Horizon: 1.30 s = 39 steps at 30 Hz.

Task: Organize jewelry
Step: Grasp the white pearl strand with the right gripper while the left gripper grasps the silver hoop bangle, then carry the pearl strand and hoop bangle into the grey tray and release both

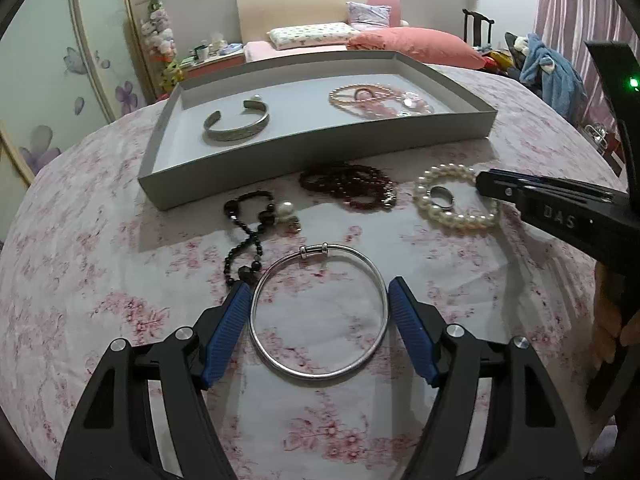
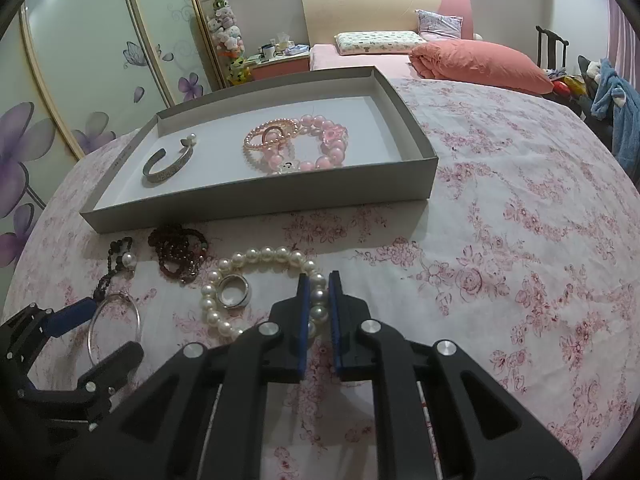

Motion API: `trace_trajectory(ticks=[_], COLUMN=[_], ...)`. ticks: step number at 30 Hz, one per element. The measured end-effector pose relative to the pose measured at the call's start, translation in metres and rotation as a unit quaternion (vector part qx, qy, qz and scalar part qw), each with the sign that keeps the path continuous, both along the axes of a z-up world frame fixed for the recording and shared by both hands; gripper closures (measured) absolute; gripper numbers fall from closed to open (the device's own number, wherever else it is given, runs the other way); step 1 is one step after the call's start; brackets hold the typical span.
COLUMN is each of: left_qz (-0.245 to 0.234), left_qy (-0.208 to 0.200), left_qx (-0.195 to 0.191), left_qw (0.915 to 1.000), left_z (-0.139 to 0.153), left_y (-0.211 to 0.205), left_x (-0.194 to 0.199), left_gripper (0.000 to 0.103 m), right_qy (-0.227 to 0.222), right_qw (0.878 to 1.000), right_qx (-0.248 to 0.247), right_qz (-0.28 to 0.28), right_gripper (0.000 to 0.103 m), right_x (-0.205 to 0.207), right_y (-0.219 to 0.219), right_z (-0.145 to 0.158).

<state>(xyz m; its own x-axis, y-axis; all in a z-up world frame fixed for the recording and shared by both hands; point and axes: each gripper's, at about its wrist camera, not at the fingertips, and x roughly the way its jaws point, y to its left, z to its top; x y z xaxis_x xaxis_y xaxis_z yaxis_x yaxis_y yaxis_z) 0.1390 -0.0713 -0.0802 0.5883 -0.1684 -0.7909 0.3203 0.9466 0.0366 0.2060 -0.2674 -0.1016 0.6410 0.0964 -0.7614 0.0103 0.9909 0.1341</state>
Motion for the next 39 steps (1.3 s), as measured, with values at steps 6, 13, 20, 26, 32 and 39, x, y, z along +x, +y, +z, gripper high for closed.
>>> trace_trajectory(ticks=[6,13,20,26,32,39], left_qz=[0.001,0.000,0.005,0.021,0.052,0.076], left_qy=[-0.001,-0.003,-0.025,-0.052,-0.084,-0.123], left_qx=[-0.001,-0.001,-0.007,-0.026,-0.043,-0.042], left_qw=[1.0000,1.0000,0.9997,0.9981,0.9942,0.9886], left_z=[-0.001,0.000,0.009,0.022,0.033,0.040], left_y=[0.000,-0.002,0.006,0.017,0.030,0.039], left_x=[0.000,-0.001,-0.006,-0.009,-0.012,-0.019], left_gripper=[0.030,0.033,0.033,0.033,0.033,0.033], right_qy=[0.000,0.001,-0.042,-0.085,-0.111,-0.131], right_qw=[1.000,1.000,0.999,0.993,0.988,0.986], right_qx=[-0.004,-0.003,0.029,0.050,0.064,0.067], right_qz=[0.001,0.000,0.015,0.065,0.091,0.083], right_gripper=[0.092,0.093,0.093,0.093,0.093,0.093], right_x=[-0.001,0.001,-0.002,-0.013,-0.025,-0.038], right_y=[0.000,0.003,0.007,0.026,0.038,0.034], right_z=[0.000,0.001,0.021,0.038,0.047,0.053])
